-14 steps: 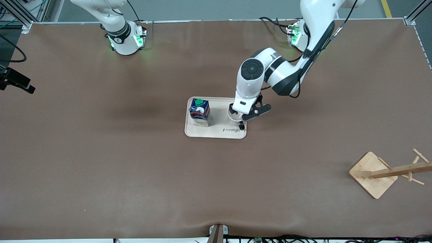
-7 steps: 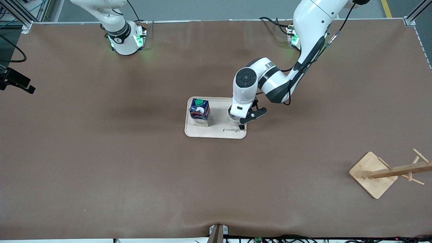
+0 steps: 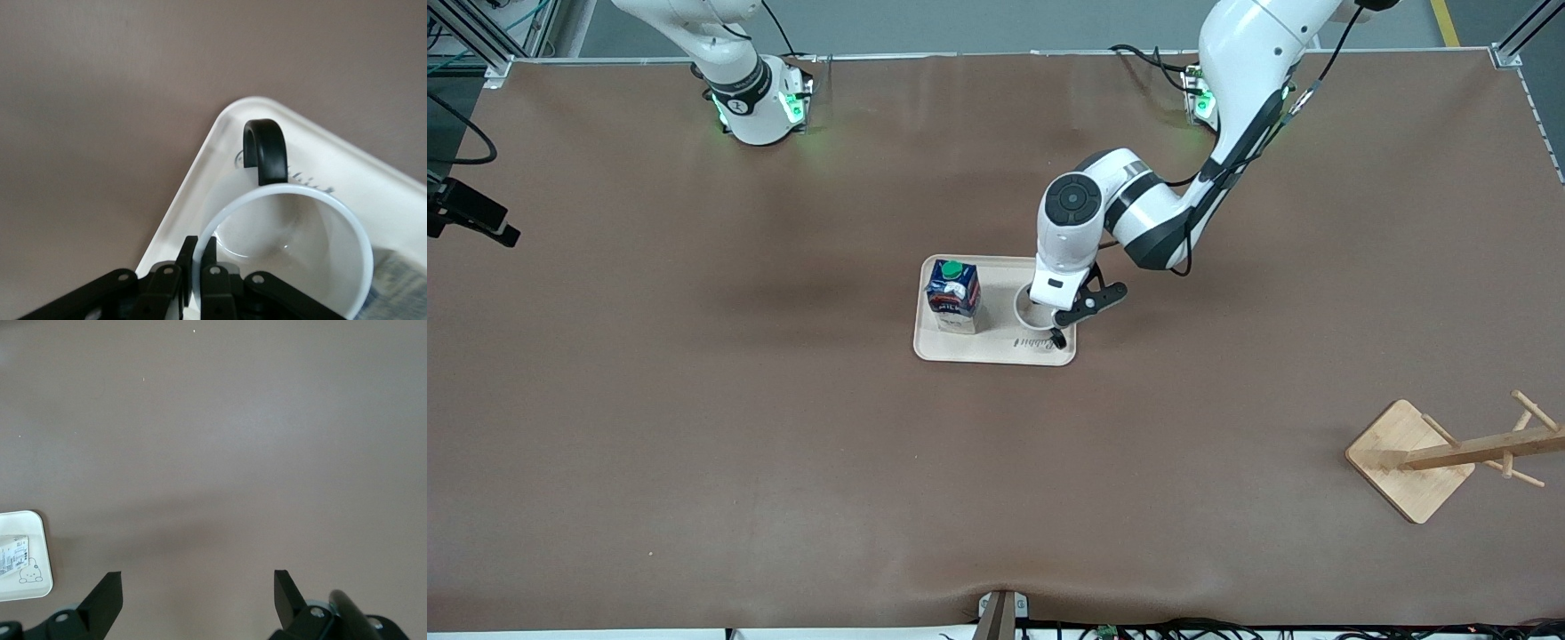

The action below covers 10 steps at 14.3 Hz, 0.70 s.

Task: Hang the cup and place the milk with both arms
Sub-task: 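Grasp the white mug rim with the left gripper and lift it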

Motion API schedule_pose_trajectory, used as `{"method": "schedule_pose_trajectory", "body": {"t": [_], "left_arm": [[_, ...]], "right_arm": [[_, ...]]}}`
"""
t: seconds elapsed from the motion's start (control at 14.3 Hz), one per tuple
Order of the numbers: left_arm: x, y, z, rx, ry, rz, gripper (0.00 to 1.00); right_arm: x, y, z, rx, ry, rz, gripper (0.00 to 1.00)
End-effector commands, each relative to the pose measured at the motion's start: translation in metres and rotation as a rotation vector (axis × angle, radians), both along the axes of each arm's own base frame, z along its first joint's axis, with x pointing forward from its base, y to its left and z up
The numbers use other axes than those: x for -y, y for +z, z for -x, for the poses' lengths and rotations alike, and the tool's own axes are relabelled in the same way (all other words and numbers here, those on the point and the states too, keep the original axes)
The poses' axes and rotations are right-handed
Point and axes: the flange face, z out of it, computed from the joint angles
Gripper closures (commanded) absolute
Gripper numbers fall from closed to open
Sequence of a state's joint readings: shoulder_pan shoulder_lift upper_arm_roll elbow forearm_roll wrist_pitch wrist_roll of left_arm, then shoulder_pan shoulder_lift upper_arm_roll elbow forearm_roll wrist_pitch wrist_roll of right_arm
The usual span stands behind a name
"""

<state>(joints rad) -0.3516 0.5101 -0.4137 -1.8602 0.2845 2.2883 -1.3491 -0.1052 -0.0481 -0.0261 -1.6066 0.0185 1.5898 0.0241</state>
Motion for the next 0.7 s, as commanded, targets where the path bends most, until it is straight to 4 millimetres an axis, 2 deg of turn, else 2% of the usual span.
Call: {"method": "schedule_pose_trajectory", "body": {"t": [0.0, 0.14, 0.28, 0.63], "left_arm": [[-0.02, 0.056, -0.014, 0.049, -0.061, -0.049, 1.0], [-0.039, 0.095, -0.03, 0.07, -0.086, -0.062, 1.0], [-0.062, 0.125, -0.048, 0.09, -0.08, -0.065, 1.0], [-0.112, 0.178, -0.088, 0.078, -0.137, -0.1, 1.0]], "right_arm": [[0.004, 0.004, -0.001, 0.0, 0.001, -0.004, 0.0], [0.004, 0.004, -0.001, 0.0, 0.001, -0.004, 0.0], [0.004, 0.004, -0.001, 0.0, 0.001, -0.004, 0.0], [0.004, 0.004, -0.002, 0.003, -0.002, -0.023, 0.0]]}}
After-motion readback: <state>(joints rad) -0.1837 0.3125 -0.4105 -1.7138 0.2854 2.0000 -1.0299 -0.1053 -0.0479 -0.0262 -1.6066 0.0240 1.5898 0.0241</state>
